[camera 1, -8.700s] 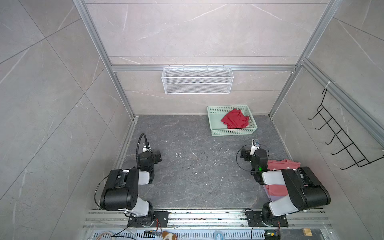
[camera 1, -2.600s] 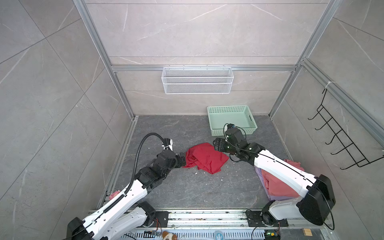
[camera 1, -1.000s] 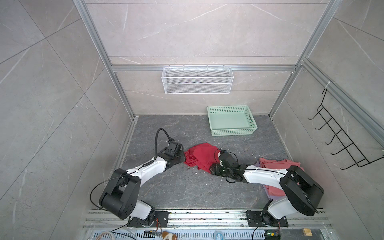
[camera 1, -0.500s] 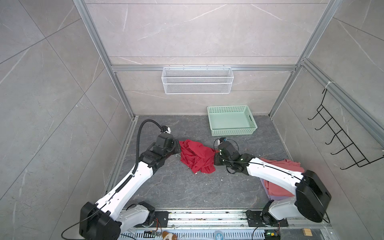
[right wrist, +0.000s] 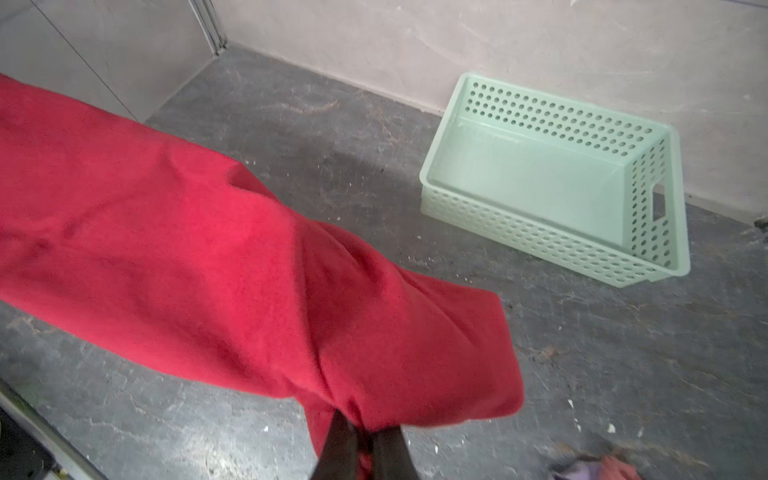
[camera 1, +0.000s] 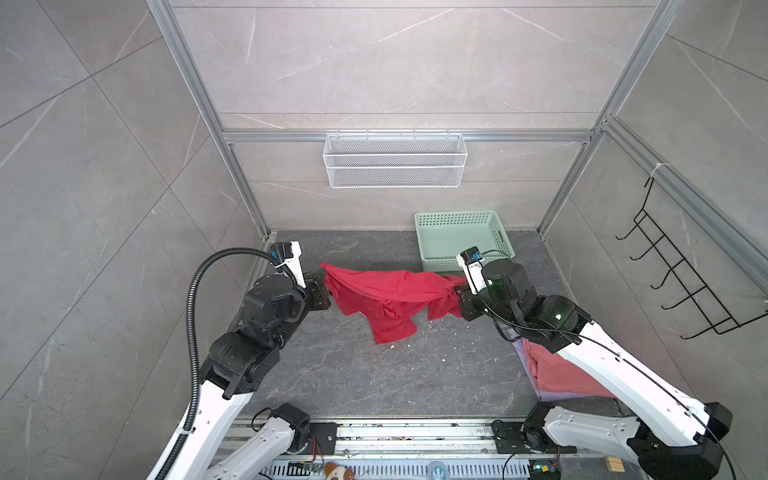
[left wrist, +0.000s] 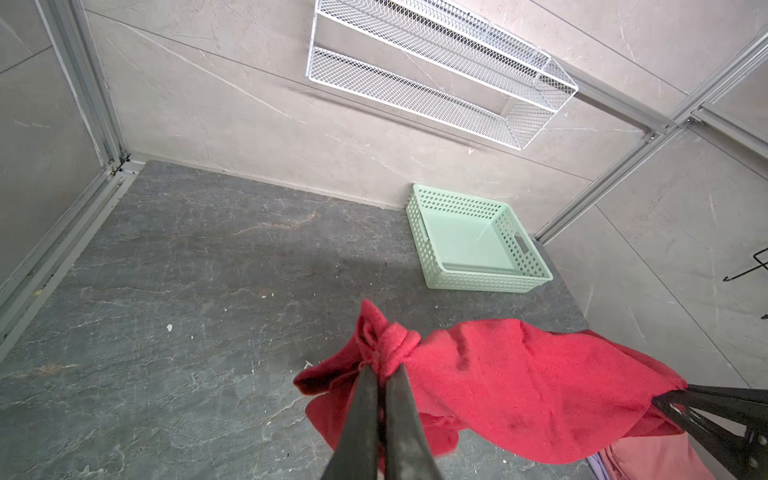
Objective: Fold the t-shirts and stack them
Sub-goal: 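Lift the red t-shirt with both grippers, stretching it apart, then lower it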
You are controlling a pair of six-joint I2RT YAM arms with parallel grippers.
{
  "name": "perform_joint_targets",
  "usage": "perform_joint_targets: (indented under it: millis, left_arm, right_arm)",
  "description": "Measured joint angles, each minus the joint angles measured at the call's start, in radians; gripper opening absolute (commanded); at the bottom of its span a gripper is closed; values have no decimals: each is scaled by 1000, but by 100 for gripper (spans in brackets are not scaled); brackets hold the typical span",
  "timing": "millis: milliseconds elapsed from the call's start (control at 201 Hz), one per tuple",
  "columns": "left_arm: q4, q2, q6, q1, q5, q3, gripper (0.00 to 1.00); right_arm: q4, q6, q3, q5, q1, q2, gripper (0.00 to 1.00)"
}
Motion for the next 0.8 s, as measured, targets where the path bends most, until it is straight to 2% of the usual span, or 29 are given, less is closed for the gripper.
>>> perform_joint_targets:
  millis: [219, 294, 418, 597, 702, 801]
  left_arm:
    - [15, 74, -2, 0, 18, -27, 0]
    - [43, 162, -1, 0, 17, -39, 0]
    - [132, 388, 1, 11, 18, -42, 0]
    - [232, 699, -1, 113, 79, -8, 0]
    - [269, 790, -2, 154, 117, 34, 0]
    - [290, 789, -1, 163, 132, 53, 0]
  right_arm:
    - [-24, -10, -43, 12, -1, 105, 2]
    - [3, -10, -57, 11, -11, 191, 2]
    - [93, -8, -58, -5, -65, 356, 4]
    - [209, 18, -17, -52, -154, 560, 1]
    - [240, 23, 24, -58, -163, 625, 0]
    - [248, 25, 26, -59, -161, 618, 0]
